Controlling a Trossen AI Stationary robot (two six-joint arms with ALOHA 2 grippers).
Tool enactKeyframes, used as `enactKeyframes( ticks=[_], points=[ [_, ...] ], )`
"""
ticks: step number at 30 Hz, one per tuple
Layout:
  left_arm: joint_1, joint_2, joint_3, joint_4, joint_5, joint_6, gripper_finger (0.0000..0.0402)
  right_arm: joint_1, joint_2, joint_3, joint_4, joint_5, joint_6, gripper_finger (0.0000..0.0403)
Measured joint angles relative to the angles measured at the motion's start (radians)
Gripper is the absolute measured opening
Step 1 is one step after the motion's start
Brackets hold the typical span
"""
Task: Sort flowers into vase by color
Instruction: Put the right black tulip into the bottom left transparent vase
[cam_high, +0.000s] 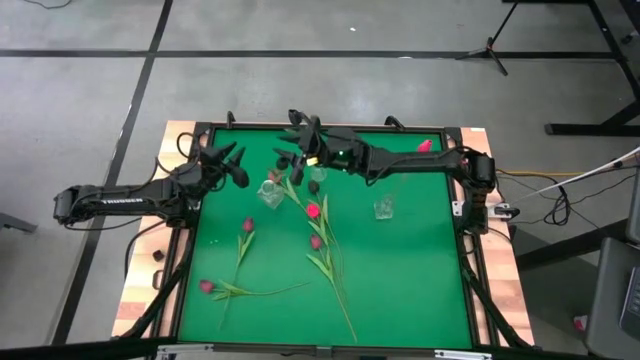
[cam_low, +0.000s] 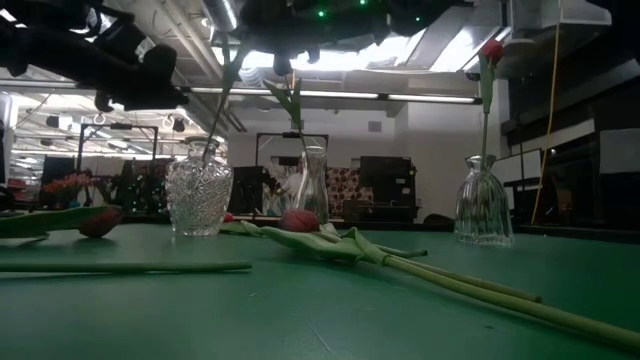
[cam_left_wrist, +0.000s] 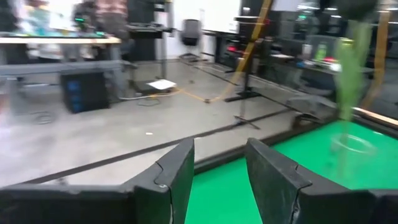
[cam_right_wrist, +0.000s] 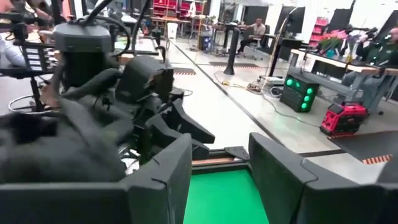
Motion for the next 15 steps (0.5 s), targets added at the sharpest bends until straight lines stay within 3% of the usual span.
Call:
enactKeyframes(
  ticks=[6, 12, 15],
  points=[
    [0.000, 0.000, 0.000, 0.000, -0.095, 0.000, 0.0141, -0.026, -0.001, 0.001, 0.009, -0.009, -0.020, 0.0159],
    [0.000, 0.000, 0.000, -0.001, -0.102, 0.003, 0.0141, -0.024, -0.045, 0.000, -0.045, 0.155, -0.212, 0.0159],
    [0.000, 0.000, 0.000, -0.007, -0.070, 0.004, 0.0141, -0.024, -0.092, 0.000, -0.118, 0.183, -0.239, 0.0159]
  ],
)
